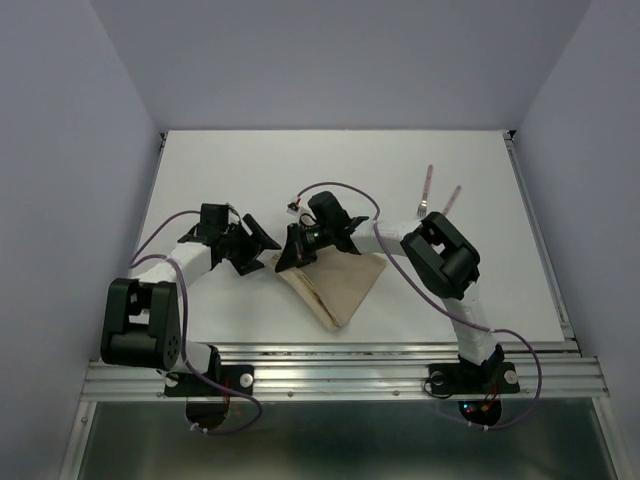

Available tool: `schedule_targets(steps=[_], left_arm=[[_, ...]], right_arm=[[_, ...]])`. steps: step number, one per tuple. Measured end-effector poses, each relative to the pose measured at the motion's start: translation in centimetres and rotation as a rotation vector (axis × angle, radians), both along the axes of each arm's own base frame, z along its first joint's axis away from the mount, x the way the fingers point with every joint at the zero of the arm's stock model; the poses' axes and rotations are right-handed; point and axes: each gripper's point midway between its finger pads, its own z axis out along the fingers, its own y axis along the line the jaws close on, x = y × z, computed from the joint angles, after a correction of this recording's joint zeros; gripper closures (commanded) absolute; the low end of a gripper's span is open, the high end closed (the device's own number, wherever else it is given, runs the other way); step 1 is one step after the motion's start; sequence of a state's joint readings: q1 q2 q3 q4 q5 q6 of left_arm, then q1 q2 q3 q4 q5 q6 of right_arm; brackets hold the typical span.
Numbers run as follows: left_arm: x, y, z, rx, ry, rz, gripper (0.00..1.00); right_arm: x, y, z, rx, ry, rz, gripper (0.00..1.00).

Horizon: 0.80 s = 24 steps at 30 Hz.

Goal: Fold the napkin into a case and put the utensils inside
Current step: Fold the lower triangle-folded napkin at the center of the board.

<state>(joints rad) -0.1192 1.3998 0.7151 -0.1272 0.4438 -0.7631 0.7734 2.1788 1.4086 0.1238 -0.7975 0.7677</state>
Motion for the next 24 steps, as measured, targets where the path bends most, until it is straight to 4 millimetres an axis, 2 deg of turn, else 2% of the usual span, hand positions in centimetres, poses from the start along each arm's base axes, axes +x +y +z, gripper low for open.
schedule_targets(steps=[4, 9, 14, 17, 24], left_arm=[[-0.9, -0.3, -1.0, -0.019, 0.044, 0.011, 0.26], [-1.9, 0.0, -1.7, -0.029, 0.088, 0.064, 0.26], [-2.0, 0.2, 0.2, -0.045, 0.047, 0.118, 0.23], [-1.9, 0.2, 0.7, -0.056, 0.040, 0.132, 0.22], [-2.5, -0.6, -1.1, -0.053, 0.114, 0.125, 0.21]], right_arm=[[0.0, 0.0, 0.0, 0.000, -0.001, -0.001, 0.99], [0.5, -0.2, -0.6, -0.027, -0.019, -0.026, 0.99], [1.3, -0.7, -2.0, -0.090, -0.058, -0.065, 0.99], [1.5, -1.0, -2.4, -0.113, -0.069, -0.075, 0.99], [1.7, -1.1, -2.6, -0.126, -0.080, -0.080, 0.99]])
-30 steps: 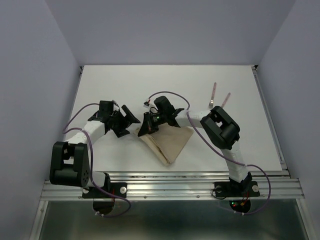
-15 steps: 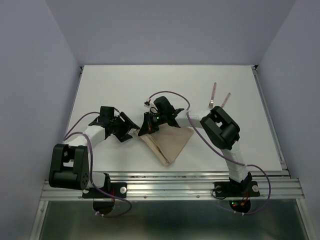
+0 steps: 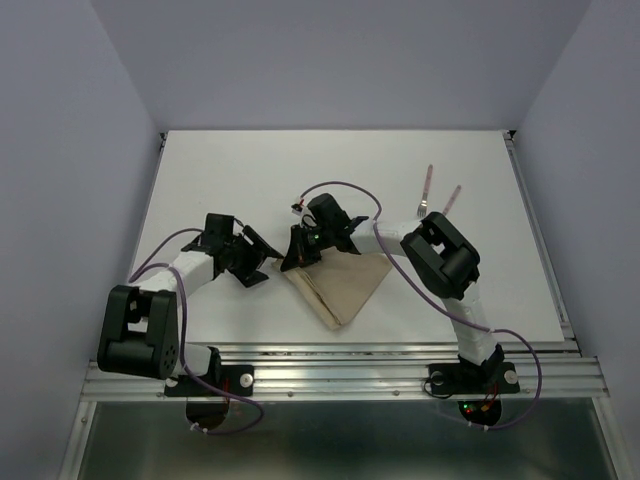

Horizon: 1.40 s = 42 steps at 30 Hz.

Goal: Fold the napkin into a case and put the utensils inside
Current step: Fold the lower triangle-folded napkin at the center of the board.

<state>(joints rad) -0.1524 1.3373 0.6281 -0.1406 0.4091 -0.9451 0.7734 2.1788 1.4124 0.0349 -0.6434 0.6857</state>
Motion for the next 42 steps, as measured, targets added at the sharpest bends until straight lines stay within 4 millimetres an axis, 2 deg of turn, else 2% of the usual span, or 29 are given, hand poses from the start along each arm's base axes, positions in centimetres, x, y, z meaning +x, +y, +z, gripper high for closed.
schedule_targets(steps=[4, 12, 20, 24, 29, 34, 42], left_arm=[[-0.2, -0.7, -0.9, -0.005, 0.035, -0.009, 0.23], [0.4, -1.5, -0.9, -0.019, 0.038, -0.008, 0.27], [0.8, -1.8, -1.2, -0.027, 0.048, 0.004, 0.38], [0.9, -1.8, -1.5, -0.029, 0.058, 0.009, 0.39], [1.3, -1.7, -1.7, -0.021, 0.059, 0.022, 0.31], [1.6, -1.7, -1.7, -0.015, 0.059, 0.043, 0.34], [2.2, -1.6, -1.1, -0.022, 0.039, 0.103, 0.38]], right_arm=[[0.0, 0.0, 0.0, -0.001, -0.001, 0.000, 0.99], [0.1, 0.0, -0.1, -0.005, -0.004, -0.005, 0.99], [0.3, -0.2, -0.3, -0.017, -0.008, -0.014, 0.99], [0.3, -0.4, -0.6, -0.030, -0.007, -0.018, 0.99], [0.1, -0.4, -0.6, -0.034, -0.005, -0.014, 0.99], [-0.6, 0.0, -0.5, -0.027, -0.003, 0.009, 0.99], [-0.7, 0.1, -0.5, -0.025, -0.005, 0.012, 0.99]])
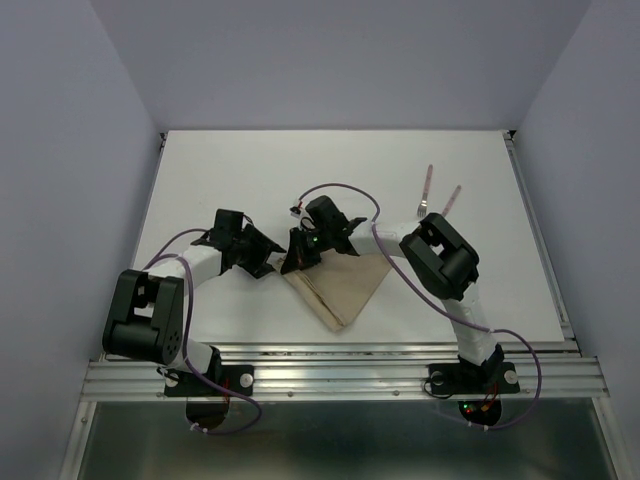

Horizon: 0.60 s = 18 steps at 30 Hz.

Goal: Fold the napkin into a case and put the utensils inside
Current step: Fold the lower triangle-folded napkin at the center of the board.

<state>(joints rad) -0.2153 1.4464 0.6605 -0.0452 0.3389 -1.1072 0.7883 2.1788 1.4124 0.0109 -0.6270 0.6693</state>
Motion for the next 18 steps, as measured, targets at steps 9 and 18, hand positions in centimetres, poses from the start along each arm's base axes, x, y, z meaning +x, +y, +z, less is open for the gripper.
schedule_targets(steps=[9, 18], left_arm=[[-0.17, -0.36, -0.04, 0.003, 0.001, -0.006, 0.53], [-0.74, -0.44, -0.57, 0.024, 0.024, -0.015, 1.00]], right_arm=[[-0.15, 0.08, -0.02, -0.001, 0.000, 0.003, 0.99], [0.05, -0.12, -0.36, -0.021, -0.024, 0.000, 0.56]])
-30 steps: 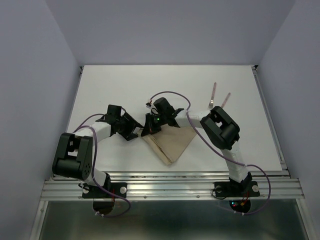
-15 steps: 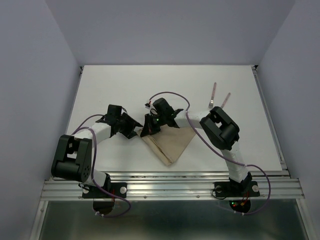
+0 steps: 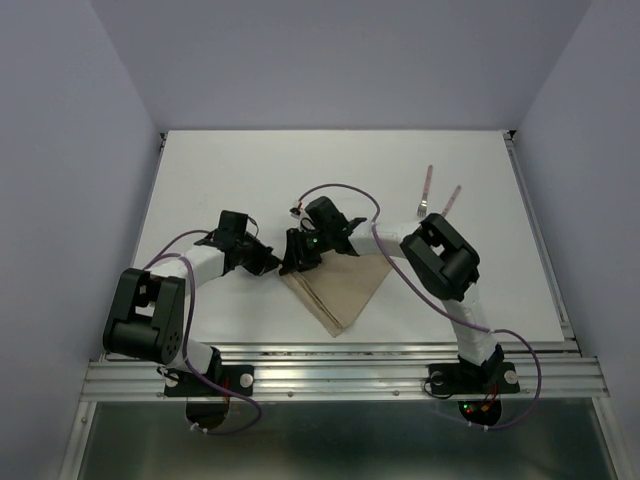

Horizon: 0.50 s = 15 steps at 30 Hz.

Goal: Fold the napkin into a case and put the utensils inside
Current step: Fold the lower triangle-folded napkin at the center of the board.

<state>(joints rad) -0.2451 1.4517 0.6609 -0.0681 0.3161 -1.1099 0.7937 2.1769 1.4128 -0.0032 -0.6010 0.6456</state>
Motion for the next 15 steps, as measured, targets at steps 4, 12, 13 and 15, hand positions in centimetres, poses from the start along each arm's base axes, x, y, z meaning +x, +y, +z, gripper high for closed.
schedule_targets(steps=[4, 12, 13, 15], left_arm=[[-0.1, 0.0, 0.0, 0.006, 0.009, 0.003, 1.00], [-0.2, 0.1, 0.4, 0.009, 0.040, 0.019, 1.00], [-0.2, 0.1, 0.4, 0.011, 0.043, 0.022, 1.00], [-0.1, 0.1, 0.6, 0.011, 0.046, 0.027, 1.00]], right_arm=[[0.0, -0.6, 0.6, -0.028, -0.030, 0.000, 0.43], [0.1, -2.9, 4.0, -0.102, -0.212, -0.046, 0.28], [-0.1, -3.1, 4.3, -0.109, -0.227, -0.047, 0.26], [-0.8, -3.7, 4.5, -0.156, -0.291, -0.059, 0.23]])
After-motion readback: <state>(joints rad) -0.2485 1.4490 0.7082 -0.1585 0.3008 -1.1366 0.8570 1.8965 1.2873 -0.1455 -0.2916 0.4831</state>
